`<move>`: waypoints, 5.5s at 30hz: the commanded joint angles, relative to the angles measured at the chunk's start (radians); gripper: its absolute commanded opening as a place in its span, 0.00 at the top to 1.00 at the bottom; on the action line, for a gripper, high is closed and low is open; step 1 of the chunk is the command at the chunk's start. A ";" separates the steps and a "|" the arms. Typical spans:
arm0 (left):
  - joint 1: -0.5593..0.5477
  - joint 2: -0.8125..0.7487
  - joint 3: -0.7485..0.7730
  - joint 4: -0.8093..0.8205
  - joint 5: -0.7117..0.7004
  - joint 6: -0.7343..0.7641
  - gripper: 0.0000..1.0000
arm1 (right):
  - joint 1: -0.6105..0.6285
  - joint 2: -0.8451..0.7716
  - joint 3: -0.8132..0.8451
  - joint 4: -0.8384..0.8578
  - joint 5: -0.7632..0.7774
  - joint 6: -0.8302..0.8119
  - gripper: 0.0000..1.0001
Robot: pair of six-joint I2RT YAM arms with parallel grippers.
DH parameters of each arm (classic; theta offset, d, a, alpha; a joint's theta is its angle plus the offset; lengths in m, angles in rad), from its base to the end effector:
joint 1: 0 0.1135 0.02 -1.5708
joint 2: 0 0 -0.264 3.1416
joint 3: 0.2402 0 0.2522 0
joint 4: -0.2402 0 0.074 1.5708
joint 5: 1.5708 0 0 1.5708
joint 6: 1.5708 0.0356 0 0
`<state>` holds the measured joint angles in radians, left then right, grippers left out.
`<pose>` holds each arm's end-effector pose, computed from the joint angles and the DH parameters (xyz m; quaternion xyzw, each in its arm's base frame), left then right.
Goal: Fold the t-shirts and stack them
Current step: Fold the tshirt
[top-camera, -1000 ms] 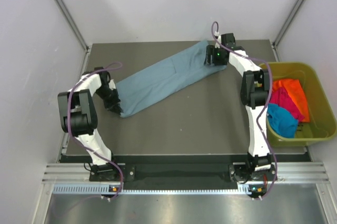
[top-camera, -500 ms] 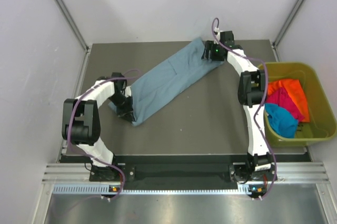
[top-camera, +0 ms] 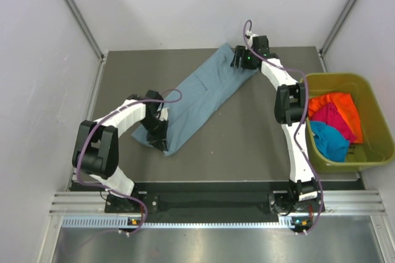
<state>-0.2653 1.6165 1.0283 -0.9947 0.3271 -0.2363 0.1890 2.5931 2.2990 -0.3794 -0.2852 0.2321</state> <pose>0.2555 -0.0813 0.1835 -0.0133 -0.9865 0.1562 0.0462 0.5694 0.1191 0.1701 -0.0424 0.8930 0.2150 0.3931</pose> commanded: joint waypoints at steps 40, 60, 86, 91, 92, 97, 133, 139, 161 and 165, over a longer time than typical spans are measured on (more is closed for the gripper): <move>-0.071 -0.032 0.049 0.011 0.050 0.002 1.00 | -0.079 -0.214 -0.379 0.005 -0.060 0.138 0.44; -0.420 0.060 0.196 0.068 0.053 0.074 1.00 | -0.048 0.019 0.006 0.108 -0.068 0.173 1.00; -0.723 0.330 0.496 0.074 -0.034 0.173 1.00 | -0.006 0.157 0.158 0.260 -0.054 0.259 1.00; -0.750 0.352 0.518 0.070 -0.054 0.184 1.00 | -0.019 0.160 0.166 0.266 -0.057 0.262 1.00; -0.753 0.355 0.527 0.074 -0.059 0.186 1.00 | -0.020 0.157 0.163 0.267 -0.057 0.263 1.00; -0.793 0.370 0.587 0.065 -0.138 0.209 0.45 | -0.037 0.125 0.140 0.264 -0.080 0.243 0.65; -0.005 -0.072 0.023 0.191 0.237 -0.211 0.32 | 0.064 -1.171 -1.643 0.020 -0.429 0.274 0.30; 0.009 -0.060 -0.097 0.235 0.276 -0.267 0.34 | 0.076 -1.154 -1.779 0.242 -0.606 0.432 0.33; 0.015 -0.014 -0.257 0.329 0.198 -0.366 0.38 | 0.201 -1.087 -1.767 0.406 -0.545 0.517 0.36; 0.014 -0.007 -0.277 0.376 0.173 -0.400 0.39 | 0.220 -1.068 -1.742 0.381 -0.502 0.503 0.40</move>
<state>-0.2558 1.6066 0.7700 -0.6983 0.5522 -0.6014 0.3798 1.5146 0.5186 0.0216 -0.8307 0.7639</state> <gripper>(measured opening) 0.617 0.618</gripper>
